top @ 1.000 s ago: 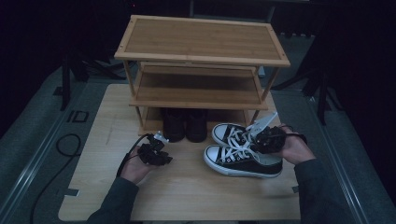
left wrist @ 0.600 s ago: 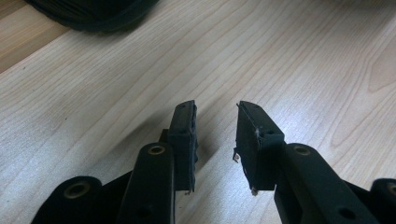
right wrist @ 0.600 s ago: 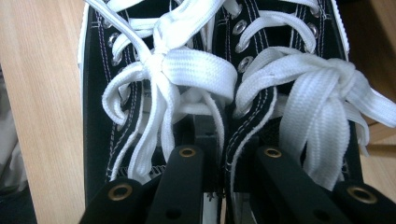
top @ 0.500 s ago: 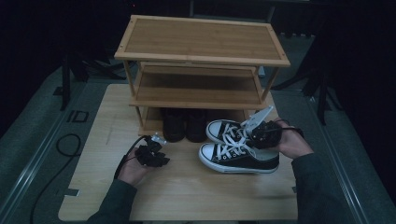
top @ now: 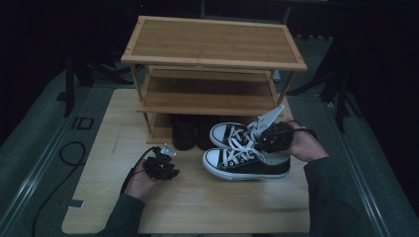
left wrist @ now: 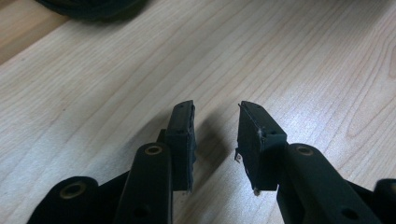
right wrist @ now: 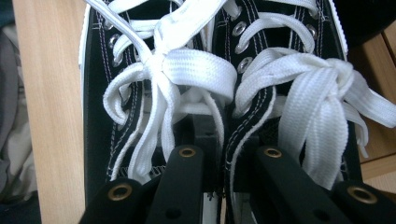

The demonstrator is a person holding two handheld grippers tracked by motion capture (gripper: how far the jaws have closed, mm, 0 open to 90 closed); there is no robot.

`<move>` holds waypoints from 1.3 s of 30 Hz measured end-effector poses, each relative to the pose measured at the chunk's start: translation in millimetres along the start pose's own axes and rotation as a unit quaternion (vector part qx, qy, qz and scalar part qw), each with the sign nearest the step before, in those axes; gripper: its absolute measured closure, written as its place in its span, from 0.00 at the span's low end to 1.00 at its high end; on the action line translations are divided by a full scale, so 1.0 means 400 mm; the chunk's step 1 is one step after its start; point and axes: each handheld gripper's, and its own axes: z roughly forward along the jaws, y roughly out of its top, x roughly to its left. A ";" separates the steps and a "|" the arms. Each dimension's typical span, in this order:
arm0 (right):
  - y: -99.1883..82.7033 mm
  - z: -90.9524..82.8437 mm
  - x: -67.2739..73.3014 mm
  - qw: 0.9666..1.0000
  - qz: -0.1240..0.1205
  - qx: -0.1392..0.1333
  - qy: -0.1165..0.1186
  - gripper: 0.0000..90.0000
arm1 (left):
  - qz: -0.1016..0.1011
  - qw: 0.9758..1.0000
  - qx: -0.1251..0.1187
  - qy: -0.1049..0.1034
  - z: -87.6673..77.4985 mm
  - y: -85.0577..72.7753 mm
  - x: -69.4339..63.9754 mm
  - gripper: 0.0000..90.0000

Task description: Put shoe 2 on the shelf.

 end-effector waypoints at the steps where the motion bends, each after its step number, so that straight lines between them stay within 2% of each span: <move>1: 0.004 -0.001 -0.001 1.000 -0.002 0.000 0.002 0.95 | -0.002 1.000 -0.002 -0.001 -0.002 -0.001 0.001 0.74; 12: 0.022 -0.021 0.000 1.000 -0.016 0.007 0.005 0.95 | -0.007 1.000 -0.008 0.000 -0.010 -0.007 0.004 0.74; 24: 0.066 -0.058 0.002 0.999 -0.035 -0.009 0.004 0.95 | -0.014 1.000 -0.010 -0.004 -0.011 -0.011 0.007 0.74; 33: 0.105 -0.089 -0.005 0.998 -0.041 -0.046 0.019 0.95 | -0.015 1.000 -0.012 -0.009 -0.012 -0.013 0.008 0.74; 39: 0.144 -0.106 -0.009 0.997 -0.049 -0.057 0.020 0.95 | -0.017 1.000 -0.010 -0.010 -0.008 -0.015 0.007 0.74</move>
